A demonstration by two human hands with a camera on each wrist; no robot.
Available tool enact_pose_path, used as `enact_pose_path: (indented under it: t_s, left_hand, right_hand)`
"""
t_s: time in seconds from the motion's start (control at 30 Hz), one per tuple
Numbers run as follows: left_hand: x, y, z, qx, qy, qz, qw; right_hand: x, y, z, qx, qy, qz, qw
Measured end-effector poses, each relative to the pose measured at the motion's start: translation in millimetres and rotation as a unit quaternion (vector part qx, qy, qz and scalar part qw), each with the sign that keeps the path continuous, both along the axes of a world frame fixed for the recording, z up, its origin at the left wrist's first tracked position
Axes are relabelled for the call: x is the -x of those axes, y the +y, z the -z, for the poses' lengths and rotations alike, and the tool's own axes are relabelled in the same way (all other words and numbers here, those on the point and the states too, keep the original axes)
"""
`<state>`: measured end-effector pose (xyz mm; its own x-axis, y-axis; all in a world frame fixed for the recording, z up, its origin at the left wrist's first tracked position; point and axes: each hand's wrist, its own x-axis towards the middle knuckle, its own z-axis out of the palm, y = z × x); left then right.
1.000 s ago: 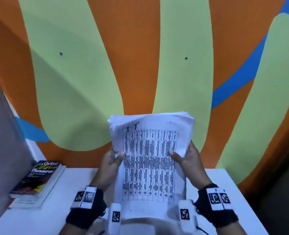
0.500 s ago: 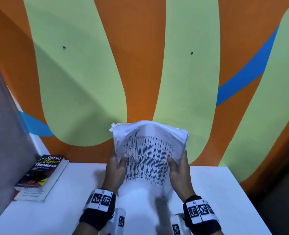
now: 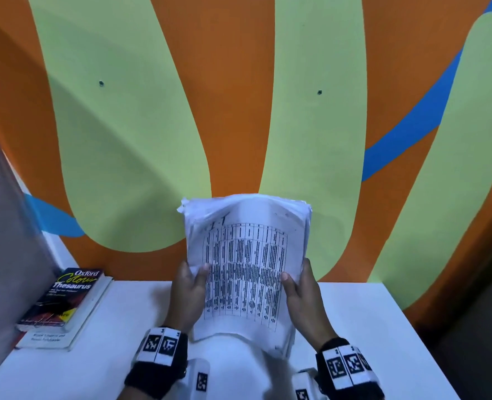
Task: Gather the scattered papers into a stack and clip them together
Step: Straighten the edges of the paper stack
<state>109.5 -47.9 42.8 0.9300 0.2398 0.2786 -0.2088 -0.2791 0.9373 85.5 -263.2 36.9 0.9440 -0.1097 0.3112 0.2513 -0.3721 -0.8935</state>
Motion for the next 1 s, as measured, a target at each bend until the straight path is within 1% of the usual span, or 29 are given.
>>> enact_pose_path:
  t_s: [0.07, 0.13, 0.17, 0.27, 0.37, 0.4, 0.47, 0.57, 0.63, 0.67, 0.73, 0.87, 0.93, 1.0]
  left_hand:
    - [1, 2, 3, -0.004, 0.007, 0.016, 1.0]
    - [5, 2, 10, -0.027, 0.031, 0.033, 0.999]
    - [7, 5, 14, -0.026, 0.038, 0.04, 0.998]
    - [16, 22, 7, -0.039, 0.045, 0.07, 0.996]
    - [30, 43, -10, -0.01, 0.059, 0.119, 0.991]
    - [35, 49, -15, -0.017, 0.072, 0.12, 0.99]
    - [41, 65, -21, -0.054, 0.08, 0.095, 0.991]
    - [54, 94, -28, -0.118, 0.048, 0.059, 0.99]
    - [66, 115, -34, -0.136, 0.041, 0.029, 0.989]
    - [73, 131, -36, -0.145, 0.036, 0.013, 0.989]
    - [83, 151, -39, -0.15, 0.039, 0.002, 0.988]
    - [122, 208, -51, -0.156, 0.034, -0.076, 0.984]
    - [142, 232, -65, -0.153, 0.048, -0.122, 0.979]
    - [156, 252, -80, -0.164, 0.057, -0.165, 0.971]
  right_hand:
    - [1, 3, 5, -0.004, 0.014, 0.002, 1.0]
    - [3, 6, 15, 0.005, 0.038, 0.026, 0.999]
    - [5, 7, 19, -0.008, 0.037, 0.036, 0.999]
    - [3, 10, 14, -0.042, 0.008, 0.037, 0.998]
    - [1, 22, 2, -0.06, -0.01, 0.012, 0.998]
    - [-1, 28, -1, -0.064, -0.013, -0.002, 0.998]
    - [-6, 43, -8, -0.078, -0.011, -0.038, 0.996]
    - [-16, 69, -15, -0.075, -0.003, -0.08, 0.994]
    - [-23, 94, -18, -0.065, 0.012, -0.104, 0.992]
    - [-26, 113, -20, -0.057, 0.018, -0.117, 0.991]
    - [-35, 137, -18, -0.016, 0.021, -0.113, 0.993]
    - [-46, 204, -1, 0.055, 0.05, -0.146, 0.987]
    - [-43, 237, 15, 0.141, 0.035, -0.177, 0.973]
    - [-38, 271, 29, 0.242, 0.005, -0.217, 0.946]
